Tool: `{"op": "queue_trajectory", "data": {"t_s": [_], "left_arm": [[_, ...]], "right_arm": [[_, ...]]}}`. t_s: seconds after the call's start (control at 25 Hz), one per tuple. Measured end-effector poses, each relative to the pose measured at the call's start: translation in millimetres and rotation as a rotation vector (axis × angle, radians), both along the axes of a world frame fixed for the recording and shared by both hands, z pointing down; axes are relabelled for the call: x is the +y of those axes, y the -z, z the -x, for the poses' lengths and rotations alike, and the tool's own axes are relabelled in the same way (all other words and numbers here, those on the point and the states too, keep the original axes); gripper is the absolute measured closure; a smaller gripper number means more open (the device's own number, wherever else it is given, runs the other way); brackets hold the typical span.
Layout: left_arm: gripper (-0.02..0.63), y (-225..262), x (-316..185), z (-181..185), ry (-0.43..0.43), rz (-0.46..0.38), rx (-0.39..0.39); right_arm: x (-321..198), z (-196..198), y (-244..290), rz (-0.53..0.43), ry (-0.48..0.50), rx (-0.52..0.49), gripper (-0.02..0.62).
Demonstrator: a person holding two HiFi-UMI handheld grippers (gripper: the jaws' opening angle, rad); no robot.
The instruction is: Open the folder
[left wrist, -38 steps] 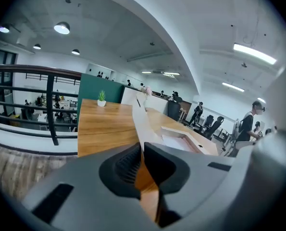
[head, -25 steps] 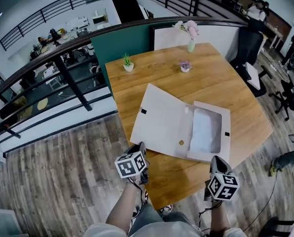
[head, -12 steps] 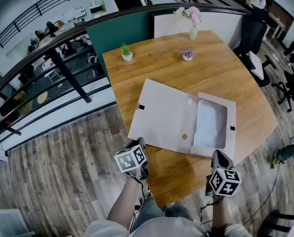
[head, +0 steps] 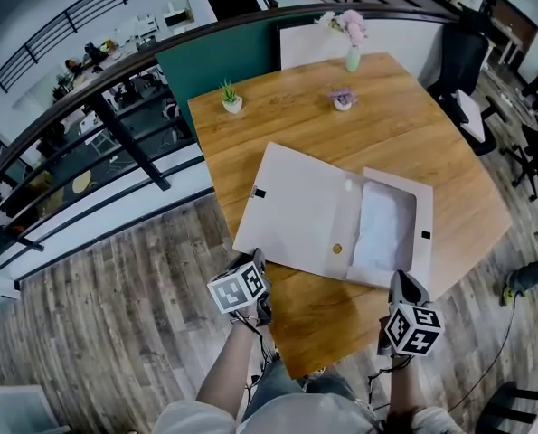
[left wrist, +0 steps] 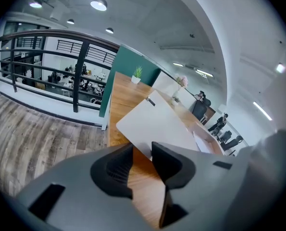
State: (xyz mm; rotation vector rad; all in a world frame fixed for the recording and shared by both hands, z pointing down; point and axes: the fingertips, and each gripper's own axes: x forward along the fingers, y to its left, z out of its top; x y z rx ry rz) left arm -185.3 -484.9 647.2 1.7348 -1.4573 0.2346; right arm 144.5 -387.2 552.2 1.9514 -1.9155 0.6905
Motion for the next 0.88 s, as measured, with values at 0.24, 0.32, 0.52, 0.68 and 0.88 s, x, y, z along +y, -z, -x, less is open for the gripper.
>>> {"op": "queue_trajectory", "data": {"t_s": [0.24,0.32,0.52,0.68,0.88], "left_arm": [[0.434,15.6,0.1,7.5,0.041,-0.030,-0.026],[0.416,23.0,2.1,11.3,0.056,-0.043,-0.023],[0.399,49.6,11.1,20.8,0.074,-0.101,-0.049],[0.394,74.6,23.8,23.9,0.074,-0.157,-0.085],[0.394,117.1,39.8,21.4,0.025,-0.272,-0.184]], "right_arm": [[3.8,-7.8,12.7,-0.034,-0.013,-0.009,0.594],[5.4,-10.2,17.8,-0.046,-0.014,-0.010,0.594],[5.7,-12.9,34.8,-0.088,-0.008,-0.010,0.594],[4.2,-12.0,50.3,-0.128,0.009,-0.013,0.594],[6.7,-11.7,69.8,-0.176,0.037,-0.010,0.594]]}}
